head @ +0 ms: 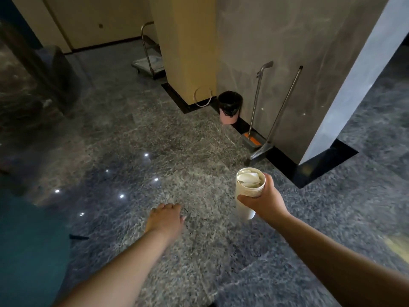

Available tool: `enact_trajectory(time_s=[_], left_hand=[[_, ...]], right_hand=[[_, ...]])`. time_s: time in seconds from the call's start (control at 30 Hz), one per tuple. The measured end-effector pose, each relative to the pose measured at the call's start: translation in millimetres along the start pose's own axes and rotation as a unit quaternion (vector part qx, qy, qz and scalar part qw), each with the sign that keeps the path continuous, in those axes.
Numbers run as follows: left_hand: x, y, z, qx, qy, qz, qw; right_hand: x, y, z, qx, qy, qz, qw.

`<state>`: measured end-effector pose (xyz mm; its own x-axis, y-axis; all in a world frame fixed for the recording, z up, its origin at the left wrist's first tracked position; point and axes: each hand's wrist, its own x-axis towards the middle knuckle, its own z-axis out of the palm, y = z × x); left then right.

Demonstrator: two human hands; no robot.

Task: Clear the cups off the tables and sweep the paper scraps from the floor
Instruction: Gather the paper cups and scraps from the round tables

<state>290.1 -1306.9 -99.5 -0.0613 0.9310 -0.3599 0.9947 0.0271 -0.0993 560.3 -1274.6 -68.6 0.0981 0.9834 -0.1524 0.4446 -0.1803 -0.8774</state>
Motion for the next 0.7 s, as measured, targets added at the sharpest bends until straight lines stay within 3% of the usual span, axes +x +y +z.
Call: enact_trajectory(time_s=[0.37, 0.7], left_hand=[[208, 3, -62, -0.001, 0.016, 0.041, 0.999], [402, 4, -153, -0.031, 0.043, -0.003, 0.999]], right_hand=[[203, -23, 23, 0.013, 0.006, 0.020, 1.000], [424, -77, 32, -0.008, -0.040, -0.005, 0.999]])
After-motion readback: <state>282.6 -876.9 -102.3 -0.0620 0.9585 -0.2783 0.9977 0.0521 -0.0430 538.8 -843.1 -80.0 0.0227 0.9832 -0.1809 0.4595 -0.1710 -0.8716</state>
